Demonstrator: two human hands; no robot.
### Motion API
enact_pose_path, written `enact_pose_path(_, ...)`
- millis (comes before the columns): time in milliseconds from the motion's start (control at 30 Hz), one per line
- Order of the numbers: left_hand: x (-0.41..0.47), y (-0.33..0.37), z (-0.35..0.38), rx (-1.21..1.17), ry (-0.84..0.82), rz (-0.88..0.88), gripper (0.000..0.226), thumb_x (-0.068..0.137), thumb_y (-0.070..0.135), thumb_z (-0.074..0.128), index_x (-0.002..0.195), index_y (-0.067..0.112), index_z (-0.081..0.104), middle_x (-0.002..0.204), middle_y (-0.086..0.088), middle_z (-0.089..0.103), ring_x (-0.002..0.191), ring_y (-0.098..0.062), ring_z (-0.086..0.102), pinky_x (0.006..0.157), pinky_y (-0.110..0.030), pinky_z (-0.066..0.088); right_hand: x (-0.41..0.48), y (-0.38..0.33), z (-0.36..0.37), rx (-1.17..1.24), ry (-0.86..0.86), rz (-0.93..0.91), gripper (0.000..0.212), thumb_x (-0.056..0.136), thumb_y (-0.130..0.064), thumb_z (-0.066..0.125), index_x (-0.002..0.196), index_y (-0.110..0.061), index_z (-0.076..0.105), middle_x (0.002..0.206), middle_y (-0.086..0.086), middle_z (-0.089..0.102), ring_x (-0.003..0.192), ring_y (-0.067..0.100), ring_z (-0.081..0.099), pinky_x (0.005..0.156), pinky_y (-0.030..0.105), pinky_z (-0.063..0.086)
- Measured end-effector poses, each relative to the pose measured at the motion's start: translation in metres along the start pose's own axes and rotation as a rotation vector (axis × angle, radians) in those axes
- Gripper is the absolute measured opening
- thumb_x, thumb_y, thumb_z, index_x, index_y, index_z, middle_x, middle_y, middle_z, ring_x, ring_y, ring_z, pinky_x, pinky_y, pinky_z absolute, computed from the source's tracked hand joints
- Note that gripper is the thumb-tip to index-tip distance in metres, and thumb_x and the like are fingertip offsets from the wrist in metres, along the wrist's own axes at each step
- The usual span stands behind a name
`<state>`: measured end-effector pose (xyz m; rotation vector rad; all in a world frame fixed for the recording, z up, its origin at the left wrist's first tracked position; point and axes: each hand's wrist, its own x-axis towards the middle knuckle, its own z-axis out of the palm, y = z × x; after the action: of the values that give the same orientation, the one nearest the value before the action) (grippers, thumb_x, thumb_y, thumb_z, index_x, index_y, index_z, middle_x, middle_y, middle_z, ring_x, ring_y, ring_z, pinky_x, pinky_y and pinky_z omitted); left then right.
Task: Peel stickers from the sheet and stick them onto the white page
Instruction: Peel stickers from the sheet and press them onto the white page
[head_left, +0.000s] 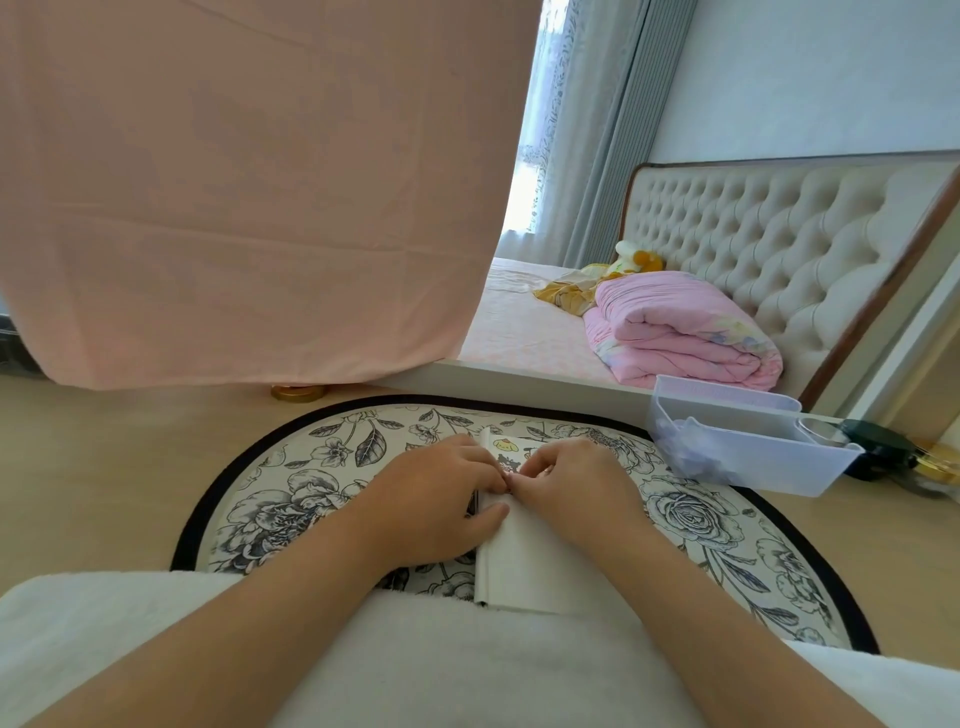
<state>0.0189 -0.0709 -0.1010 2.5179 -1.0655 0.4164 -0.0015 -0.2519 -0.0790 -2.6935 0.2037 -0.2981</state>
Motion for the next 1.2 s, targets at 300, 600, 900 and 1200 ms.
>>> enact_pose_path(300,-0.003,0.0,0.004,0.013,-0.067,0.008,0.033,0.095,0.043,0.035,0.108,0.026,0.06,0.108,0.017,0.061,0.116,-0.002,0.046,0.092,-0.029,0.049,-0.019,0.021,-0.003,-0.27,-0.069,-0.438,0.039,0.098,-0.038,0.041,0.134,-0.042,0.056,0.123,-0.012,0.054,0.115,0.015,0.05,0.09,0.034,0.048)
enact_pose_path(600,-0.005,0.006,0.007,0.092,-0.099,-0.044,0.047,0.09,0.047,0.018,0.109,0.027,0.055,0.108,0.016,0.059,0.11,-0.006,0.048,0.085,-0.03,0.05,-0.029,0.024,-0.008,-0.41,-0.1,-0.518,0.051,0.096,-0.037,0.026,0.134,-0.028,0.058,0.132,-0.007,0.053,0.117,0.02,0.046,0.094,0.038,0.046)
enact_pose_path(900,0.002,0.005,0.005,0.173,-0.146,-0.073,0.075,0.085,0.054,0.01,0.149,0.034,0.043,0.156,0.008,0.031,0.142,-0.01,0.024,0.11,-0.034,0.039,-0.031,0.027,-0.006,-0.375,-0.084,-0.502,0.044,0.094,-0.035,0.035,0.128,-0.025,0.061,0.129,-0.006,0.056,0.113,0.02,0.047,0.092,0.038,0.046)
enact_pose_path(1200,0.001,0.011,0.001,0.26,-0.042,-0.009,0.061,0.083,0.049,0.023,0.107,0.025,0.073,0.124,0.008,0.058,0.11,-0.01,0.053,0.066,-0.03,0.053,-0.031,0.027,-0.008,-0.356,-0.115,-0.487,0.043,0.096,-0.036,0.036,0.13,-0.026,0.06,0.134,-0.008,0.053,0.12,0.019,0.044,0.096,0.038,0.043)
